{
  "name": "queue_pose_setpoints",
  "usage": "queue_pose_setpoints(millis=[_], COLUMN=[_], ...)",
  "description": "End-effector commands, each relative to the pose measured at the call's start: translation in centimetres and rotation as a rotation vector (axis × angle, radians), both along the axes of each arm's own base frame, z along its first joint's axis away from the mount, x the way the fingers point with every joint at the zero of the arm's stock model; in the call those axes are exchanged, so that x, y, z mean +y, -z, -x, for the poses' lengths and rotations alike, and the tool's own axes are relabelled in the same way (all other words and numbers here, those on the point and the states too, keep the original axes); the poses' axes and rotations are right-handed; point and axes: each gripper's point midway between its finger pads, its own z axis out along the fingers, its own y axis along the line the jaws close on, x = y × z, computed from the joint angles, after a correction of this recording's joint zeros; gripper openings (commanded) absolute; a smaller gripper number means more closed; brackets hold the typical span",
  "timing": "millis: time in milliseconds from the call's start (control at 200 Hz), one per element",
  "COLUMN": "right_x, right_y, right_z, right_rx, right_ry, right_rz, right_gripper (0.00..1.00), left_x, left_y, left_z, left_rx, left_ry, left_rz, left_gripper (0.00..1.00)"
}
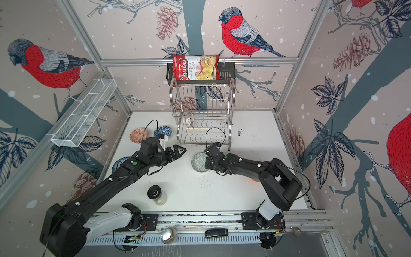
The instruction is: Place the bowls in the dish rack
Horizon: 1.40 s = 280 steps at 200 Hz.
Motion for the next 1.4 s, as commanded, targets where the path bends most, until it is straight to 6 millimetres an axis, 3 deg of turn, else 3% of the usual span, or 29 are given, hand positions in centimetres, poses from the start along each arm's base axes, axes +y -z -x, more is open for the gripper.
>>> queue_pose_setpoints(millis=[0, 275, 405, 510, 875, 1006, 1101, 1396], right_x=[1.0, 3.6, 3.5, 3.2, 4.1, 4.3, 5.3, 9.8], right_y=[-0.2, 1.3, 2.0, 2.1, -2.7, -4.0, -5.2, -6.2], right_z=[-0.7, -0.1, 0.3, 0.6, -1.0, -1.6, -1.5, -0.6], right_rx=[-0.015, 0.017, 0.029, 0.037, -0.059, -0.086, -0.127, -0.146], right_ry=[0.009, -0.019, -0.006, 0.0, 0.04, 0.049, 0.021, -0.111], right_rz=[-0.014, 0.079, 0.101, 0.114, 0.088, 0.11, 0.12, 0.12], right_gripper=[0.07, 0.12, 0.16, 0.25, 0.48, 0.56, 0.67, 0.84], left_x=[-0.2, 1.5, 2.8, 3.9, 4.2, 4.4, 4.2, 5.7], left_y=[-0.9, -0.7, -0.7, -0.4, -1.4, -0.3, 0.5, 1.4], left_z=[-0.3, -1.3, -1.3, -1.2, -1.3, -1.2, -0.8, -0.4], left_rx=[-0.012, -0.011, -0.005, 0.021, -0.023, -0.003, -0.002, 0.051], left_ry=[0.011, -0.033, -0.083, -0.11, -0.082, -0.091, -0.081, -0.148], left_rz=[0.033, 0.035, 0.05, 0.034, -0.002, -0.006, 0.025, 0.106], left_gripper=[0.97, 0.97, 0.97, 0.97, 0.97, 0.97, 0.97, 0.97])
